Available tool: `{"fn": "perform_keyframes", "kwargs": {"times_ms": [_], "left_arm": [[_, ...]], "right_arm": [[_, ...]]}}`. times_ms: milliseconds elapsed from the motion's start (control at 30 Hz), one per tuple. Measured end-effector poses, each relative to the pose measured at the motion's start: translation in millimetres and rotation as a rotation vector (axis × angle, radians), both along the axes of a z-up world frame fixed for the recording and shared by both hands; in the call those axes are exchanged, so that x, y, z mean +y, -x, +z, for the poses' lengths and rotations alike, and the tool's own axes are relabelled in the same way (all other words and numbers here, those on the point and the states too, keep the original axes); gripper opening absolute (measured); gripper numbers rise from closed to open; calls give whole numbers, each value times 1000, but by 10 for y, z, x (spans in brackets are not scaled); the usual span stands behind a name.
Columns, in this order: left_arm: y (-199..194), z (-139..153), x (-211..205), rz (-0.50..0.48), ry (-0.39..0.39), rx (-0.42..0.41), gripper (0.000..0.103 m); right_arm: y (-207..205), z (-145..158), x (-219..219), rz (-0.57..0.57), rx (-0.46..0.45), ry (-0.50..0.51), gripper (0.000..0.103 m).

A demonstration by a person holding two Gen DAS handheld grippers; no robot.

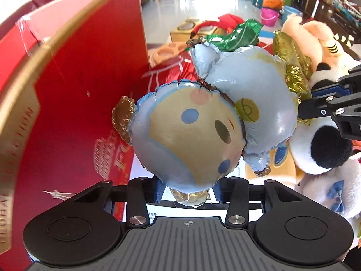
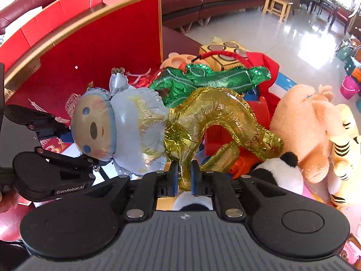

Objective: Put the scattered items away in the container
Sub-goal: 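Lift the blue face balloon and gold balloon up toward the red box, then carry both balloons over the red box and open both grippers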

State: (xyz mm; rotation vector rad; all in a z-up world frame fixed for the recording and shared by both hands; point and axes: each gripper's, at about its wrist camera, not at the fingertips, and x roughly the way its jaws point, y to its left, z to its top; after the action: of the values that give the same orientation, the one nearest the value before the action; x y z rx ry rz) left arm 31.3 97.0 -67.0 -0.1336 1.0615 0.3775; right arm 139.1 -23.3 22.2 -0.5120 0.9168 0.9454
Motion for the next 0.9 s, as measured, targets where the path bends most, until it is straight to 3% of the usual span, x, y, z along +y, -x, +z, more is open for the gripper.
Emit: {"fn": "perform_keyframes", "kwargs": {"times_ms": [500, 667, 900], "left_arm": [[190, 559, -62, -21, -54, -150, 39], [252, 893, 3, -11, -81, -211, 40], [628, 1433, 142, 44, -180, -270, 40]], "right_arm": [[178, 486, -159, -31, -81, -84, 12], [280, 680, -183, -26, -98, -129, 12], [518, 1104, 19, 36, -85, -239, 12]]}}
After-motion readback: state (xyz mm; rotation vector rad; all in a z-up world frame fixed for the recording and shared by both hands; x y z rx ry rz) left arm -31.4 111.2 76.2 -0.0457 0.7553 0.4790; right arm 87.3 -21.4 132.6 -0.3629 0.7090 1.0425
